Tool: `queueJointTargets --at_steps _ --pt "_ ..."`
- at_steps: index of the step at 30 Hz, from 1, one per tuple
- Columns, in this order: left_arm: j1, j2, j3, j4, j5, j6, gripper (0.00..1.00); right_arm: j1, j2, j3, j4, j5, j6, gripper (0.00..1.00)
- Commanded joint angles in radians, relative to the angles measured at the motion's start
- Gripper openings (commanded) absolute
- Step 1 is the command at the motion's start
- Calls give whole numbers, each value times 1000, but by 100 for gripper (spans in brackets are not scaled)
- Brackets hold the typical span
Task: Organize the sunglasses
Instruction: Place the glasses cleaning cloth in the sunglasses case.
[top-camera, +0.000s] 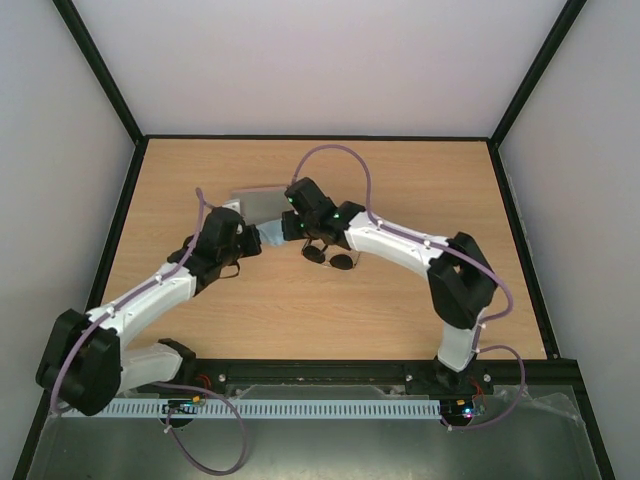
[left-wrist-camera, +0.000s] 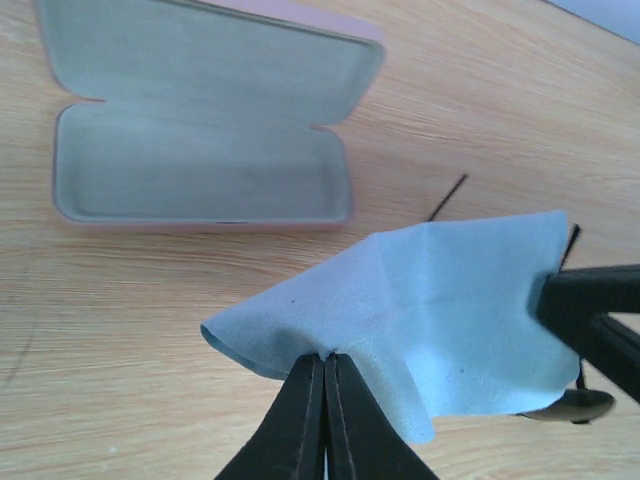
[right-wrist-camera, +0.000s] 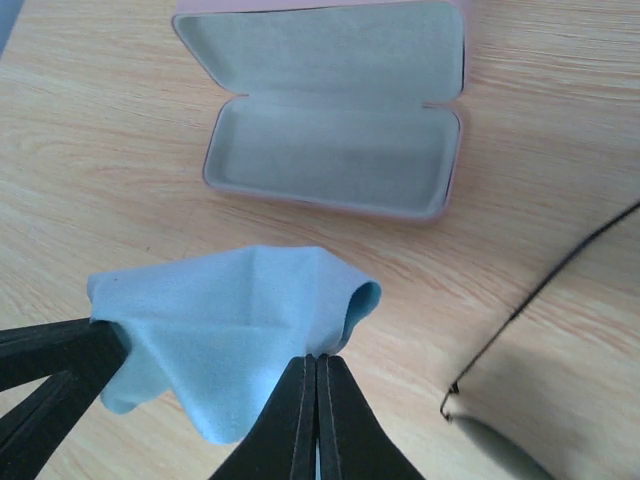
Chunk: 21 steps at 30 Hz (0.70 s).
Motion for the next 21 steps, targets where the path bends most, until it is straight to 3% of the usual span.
queueJointTargets --at_steps 1,21 --pt "79 67 30 40 88 42 2 -36 110 113 -53 -55 -62 1" --pt "260 374 238 41 154 123 2 -131 433 462 -113 -139 -105 1"
